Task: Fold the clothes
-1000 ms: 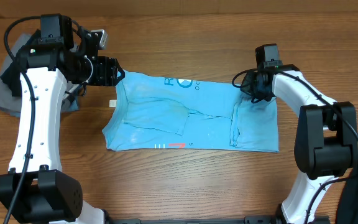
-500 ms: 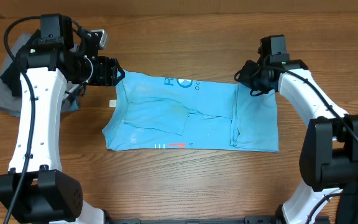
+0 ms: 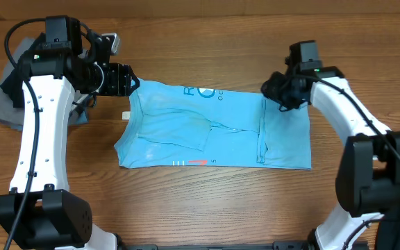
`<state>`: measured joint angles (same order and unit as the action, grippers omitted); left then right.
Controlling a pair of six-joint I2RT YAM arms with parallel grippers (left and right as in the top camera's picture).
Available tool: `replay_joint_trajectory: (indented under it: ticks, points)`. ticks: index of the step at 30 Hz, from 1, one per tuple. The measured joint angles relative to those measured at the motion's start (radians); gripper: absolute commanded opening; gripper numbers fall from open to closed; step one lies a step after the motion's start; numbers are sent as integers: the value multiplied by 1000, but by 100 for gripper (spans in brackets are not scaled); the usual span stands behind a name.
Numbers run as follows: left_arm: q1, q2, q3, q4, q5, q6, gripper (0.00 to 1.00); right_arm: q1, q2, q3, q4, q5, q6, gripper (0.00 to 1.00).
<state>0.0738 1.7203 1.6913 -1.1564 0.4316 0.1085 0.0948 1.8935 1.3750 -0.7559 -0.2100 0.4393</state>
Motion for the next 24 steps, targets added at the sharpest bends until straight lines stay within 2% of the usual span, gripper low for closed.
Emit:
replay_joint_trajectory:
  ticks: [4, 8, 12, 18, 21, 22, 23, 24]
  points:
    - [0, 0, 0, 0, 0, 0, 68, -13, -63, 0, -203, 0, -42, 41]
    - [0, 0, 0, 1, 0, 0, 68, 20, -94, -4, -371, 0, -73, 49]
    - [0, 0, 0, 1, 0, 0, 68, 71, -95, -74, -377, 0, -87, 50]
    - [0, 0, 0, 0, 0, 0, 69, 153, -95, -239, -259, 6, -79, 49]
    - [0, 0, 0, 1, 0, 0, 69, 180, -95, -285, -229, 30, -69, 39]
    - [0, 0, 0, 1, 0, 0, 69, 183, -95, -291, -228, 42, -66, 31]
    - [0, 0, 0, 1, 0, 0, 69, 185, -95, -295, -228, 50, -65, 13]
    - [0, 0, 0, 1, 0, 0, 69, 186, -95, -296, -228, 60, -62, 6]
